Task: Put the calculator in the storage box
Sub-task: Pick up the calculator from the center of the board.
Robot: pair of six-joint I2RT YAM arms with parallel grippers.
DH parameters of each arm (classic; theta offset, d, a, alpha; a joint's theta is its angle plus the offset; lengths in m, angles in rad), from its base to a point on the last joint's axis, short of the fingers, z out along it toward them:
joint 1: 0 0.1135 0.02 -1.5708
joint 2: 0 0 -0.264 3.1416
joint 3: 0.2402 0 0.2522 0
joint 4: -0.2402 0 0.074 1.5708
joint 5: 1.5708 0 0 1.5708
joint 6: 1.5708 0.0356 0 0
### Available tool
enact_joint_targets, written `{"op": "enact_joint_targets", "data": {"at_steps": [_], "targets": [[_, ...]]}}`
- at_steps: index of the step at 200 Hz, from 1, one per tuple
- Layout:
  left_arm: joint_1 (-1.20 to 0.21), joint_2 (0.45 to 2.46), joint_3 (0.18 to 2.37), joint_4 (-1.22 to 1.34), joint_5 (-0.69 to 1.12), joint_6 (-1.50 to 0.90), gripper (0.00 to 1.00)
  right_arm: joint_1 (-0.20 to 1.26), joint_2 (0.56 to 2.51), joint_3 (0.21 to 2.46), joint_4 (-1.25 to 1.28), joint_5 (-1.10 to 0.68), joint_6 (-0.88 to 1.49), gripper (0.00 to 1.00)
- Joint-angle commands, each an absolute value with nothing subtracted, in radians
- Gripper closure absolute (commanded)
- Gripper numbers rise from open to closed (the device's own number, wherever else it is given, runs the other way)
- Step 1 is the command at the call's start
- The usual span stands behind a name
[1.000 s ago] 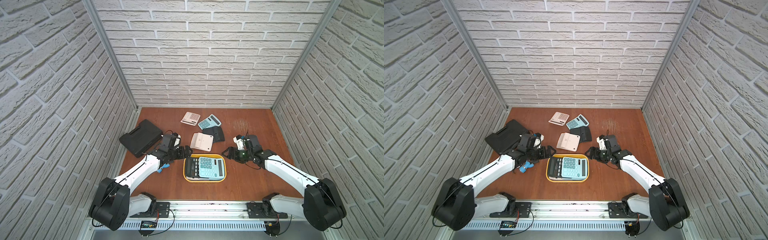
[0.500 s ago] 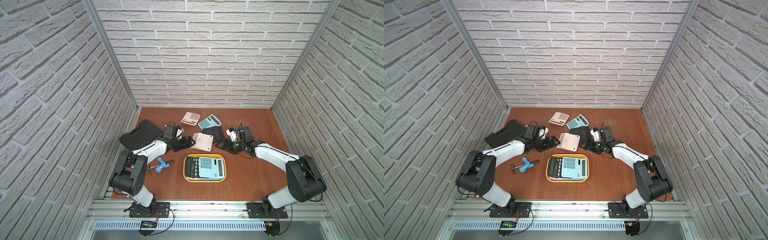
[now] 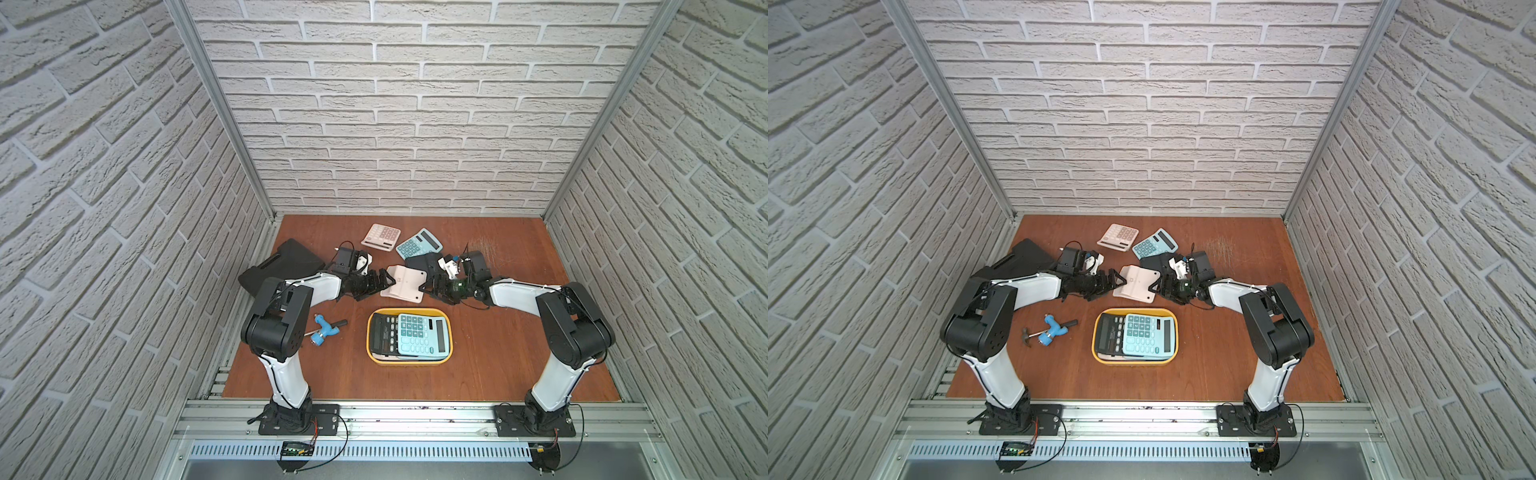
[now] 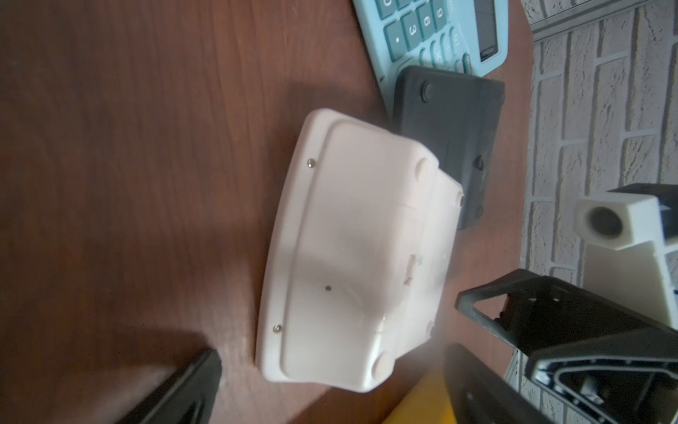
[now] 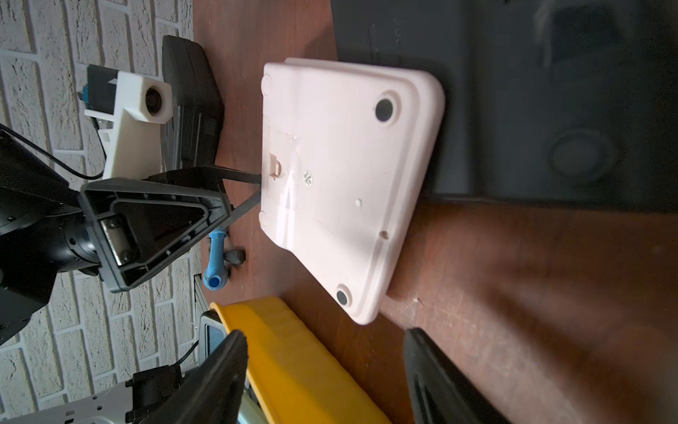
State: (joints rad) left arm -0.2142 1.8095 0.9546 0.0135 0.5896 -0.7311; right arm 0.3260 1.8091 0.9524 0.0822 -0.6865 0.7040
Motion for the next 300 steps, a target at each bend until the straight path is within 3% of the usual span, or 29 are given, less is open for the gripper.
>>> {"op": "enact_joint_targets", "data": {"at_steps": [1, 48, 108, 149, 240, 279, 300], "targets": [[-0.223, 1.839, 0.964, 0.032, 0.603, -0.733, 0.02, 0.338, 1.833, 0.984, 0.138, -0.703, 0.719, 0.29], [-0.245, 1.853, 0.968, 0.033, 0.603, -0.733, 0.02, 0.357, 1.895, 1.015, 0.177, -0.705, 0.748, 0.32], [-0.269, 1.858, 0.977, 0.038, 0.603, -0.739, 0.02, 0.364, 1.932, 1.012, 0.301, -0.748, 0.827, 0.48], [-0.28, 1.865, 0.989, 0.036, 0.606, -0.741, 0.02, 0.365, 1.94, 1.017, 0.345, -0.762, 0.855, 0.45], [-0.268, 1.855, 0.983, 0.005, 0.581, -0.724, 0.02, 0.365, 1.891, 1.055, -0.002, -0.527, 0.687, 0.37], [-0.275, 1.841, 0.983, 0.016, 0.595, -0.732, 0.02, 0.374, 1.924, 1.059, 0.176, -0.649, 0.781, 0.4], [-0.282, 1.835, 0.985, 0.015, 0.601, -0.732, 0.02, 0.377, 1.946, 1.036, 0.394, -0.739, 0.91, 0.51]]}}
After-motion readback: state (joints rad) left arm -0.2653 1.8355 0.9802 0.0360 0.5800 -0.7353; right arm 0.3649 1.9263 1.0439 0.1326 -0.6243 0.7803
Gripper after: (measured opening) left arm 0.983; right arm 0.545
